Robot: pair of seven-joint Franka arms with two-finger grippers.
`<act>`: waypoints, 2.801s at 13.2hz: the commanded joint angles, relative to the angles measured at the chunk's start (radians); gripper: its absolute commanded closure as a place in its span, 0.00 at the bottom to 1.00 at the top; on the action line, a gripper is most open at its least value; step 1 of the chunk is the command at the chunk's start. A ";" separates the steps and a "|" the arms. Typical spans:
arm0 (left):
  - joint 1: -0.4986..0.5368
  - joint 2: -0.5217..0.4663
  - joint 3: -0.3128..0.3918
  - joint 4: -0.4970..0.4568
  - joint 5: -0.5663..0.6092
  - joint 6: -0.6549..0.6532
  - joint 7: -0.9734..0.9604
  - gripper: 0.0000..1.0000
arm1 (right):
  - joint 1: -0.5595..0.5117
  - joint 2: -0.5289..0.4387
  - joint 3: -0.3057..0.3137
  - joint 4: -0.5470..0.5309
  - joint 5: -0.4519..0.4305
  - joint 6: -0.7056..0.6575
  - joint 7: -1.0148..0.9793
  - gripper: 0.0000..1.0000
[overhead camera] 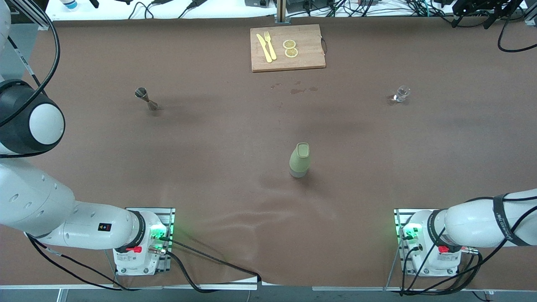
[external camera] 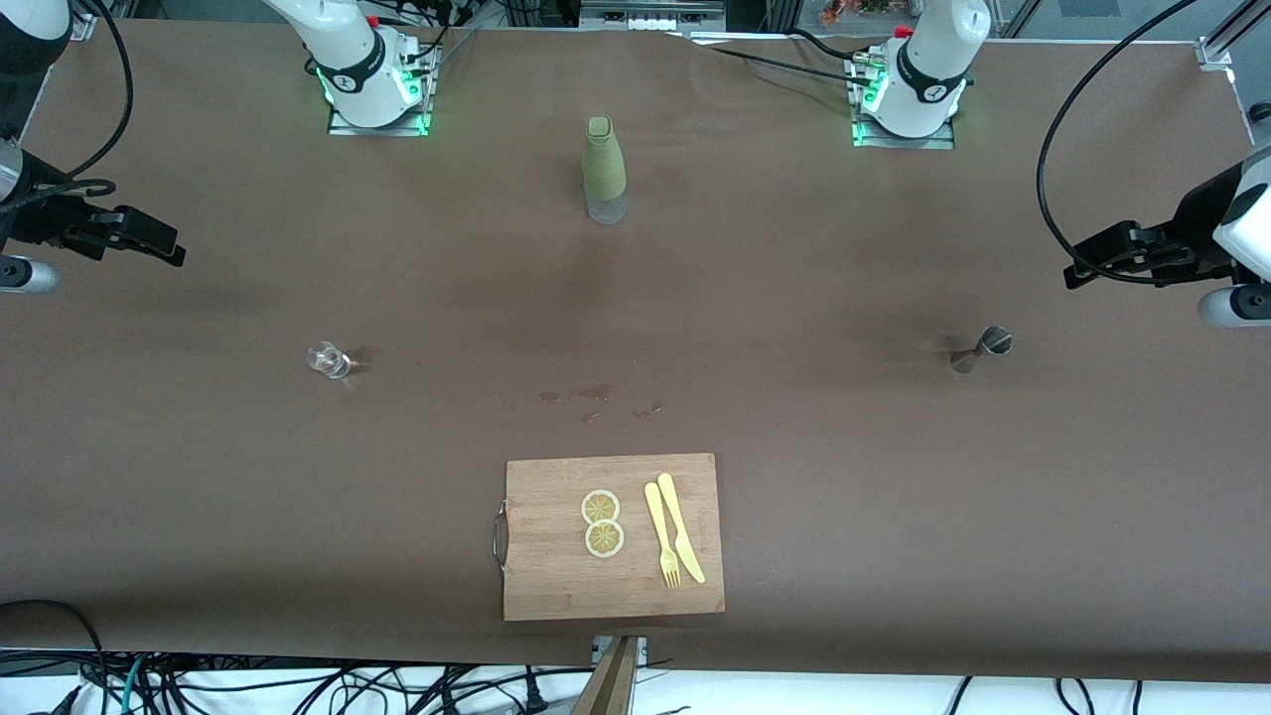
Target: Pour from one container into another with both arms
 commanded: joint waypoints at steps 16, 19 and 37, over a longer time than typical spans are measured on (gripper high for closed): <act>0.241 0.103 0.005 -0.007 -0.158 -0.009 0.519 0.00 | -0.084 0.084 -0.036 0.009 0.045 0.011 -0.410 0.00; 0.336 0.150 0.005 -0.071 -0.230 -0.009 0.754 0.00 | -0.166 0.139 -0.036 0.012 0.124 0.015 -0.606 0.00; 0.562 0.718 0.201 -0.220 -0.988 -0.165 2.460 0.00 | -0.364 0.627 -0.034 0.001 0.831 0.092 -2.134 0.00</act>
